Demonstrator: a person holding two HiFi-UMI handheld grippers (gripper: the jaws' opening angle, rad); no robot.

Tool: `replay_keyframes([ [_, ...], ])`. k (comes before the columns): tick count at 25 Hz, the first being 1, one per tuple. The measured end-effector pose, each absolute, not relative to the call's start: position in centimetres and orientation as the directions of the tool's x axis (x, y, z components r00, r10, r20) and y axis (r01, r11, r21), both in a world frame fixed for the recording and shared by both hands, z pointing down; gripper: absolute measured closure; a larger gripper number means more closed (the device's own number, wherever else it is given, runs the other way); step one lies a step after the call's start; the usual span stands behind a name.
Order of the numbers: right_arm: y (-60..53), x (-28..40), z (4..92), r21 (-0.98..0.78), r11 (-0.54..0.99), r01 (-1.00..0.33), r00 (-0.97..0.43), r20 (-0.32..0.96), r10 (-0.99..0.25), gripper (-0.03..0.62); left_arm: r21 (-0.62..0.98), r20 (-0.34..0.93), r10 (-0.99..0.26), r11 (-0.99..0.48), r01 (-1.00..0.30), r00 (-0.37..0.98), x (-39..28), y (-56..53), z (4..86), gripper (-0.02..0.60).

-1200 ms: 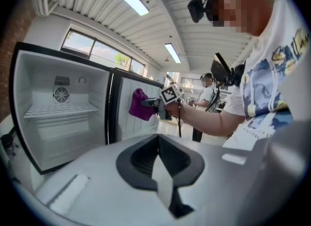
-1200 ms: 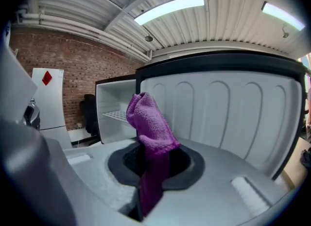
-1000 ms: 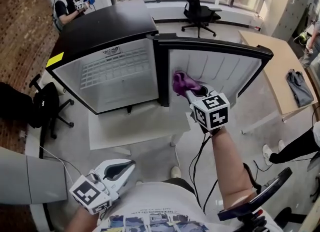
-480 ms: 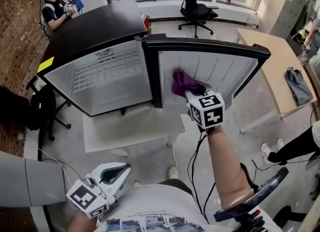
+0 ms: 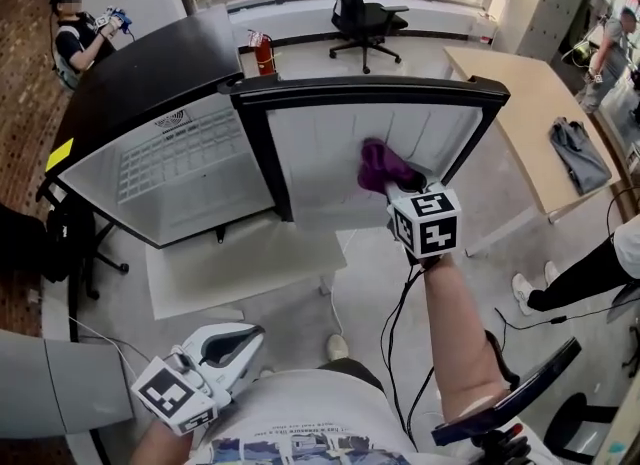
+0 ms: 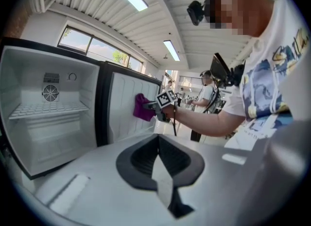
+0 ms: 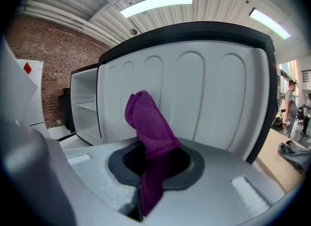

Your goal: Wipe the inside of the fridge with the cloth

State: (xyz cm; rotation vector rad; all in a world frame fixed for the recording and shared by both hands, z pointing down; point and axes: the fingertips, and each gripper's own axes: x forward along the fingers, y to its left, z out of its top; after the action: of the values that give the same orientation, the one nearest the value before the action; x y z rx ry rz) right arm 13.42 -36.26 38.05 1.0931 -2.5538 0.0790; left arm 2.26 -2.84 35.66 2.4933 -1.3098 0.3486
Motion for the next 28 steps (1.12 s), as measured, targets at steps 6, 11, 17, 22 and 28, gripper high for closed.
replay_keyframes([
  [6,-37.5,18.0,38.2,0.098,0.643,-0.759,-0.577,0.355,-0.735,0.542,0.154,0.345,-0.729,-0.577,-0.802,0.591,4.3,-4.2,35.7,0.575],
  [11,-38.3,21.1,38.4,0.114,0.600,-0.792,-0.529,0.365,-0.767,0.542,0.157,0.344,-0.713,-0.598,-0.786,0.611,5.6,-5.0,35.7,0.575],
  [17,-38.9,24.3,38.4,0.130,0.549,-0.826,-0.473,0.371,-0.799,0.542,0.163,0.342,-0.697,-0.616,-0.771,0.630,6.9,-5.6,35.7,0.575],
  [22,-38.9,26.2,38.6,0.129,0.522,-0.843,-0.447,0.374,-0.813,0.542,0.159,0.342,-0.689,-0.628,-0.762,0.639,7.6,-5.8,35.7,0.575],
  [28,-37.7,25.2,38.3,0.123,0.546,-0.829,-0.475,0.363,-0.802,0.542,0.160,0.343,-0.695,-0.620,-0.768,0.632,7.2,-5.3,35.6,0.575],
])
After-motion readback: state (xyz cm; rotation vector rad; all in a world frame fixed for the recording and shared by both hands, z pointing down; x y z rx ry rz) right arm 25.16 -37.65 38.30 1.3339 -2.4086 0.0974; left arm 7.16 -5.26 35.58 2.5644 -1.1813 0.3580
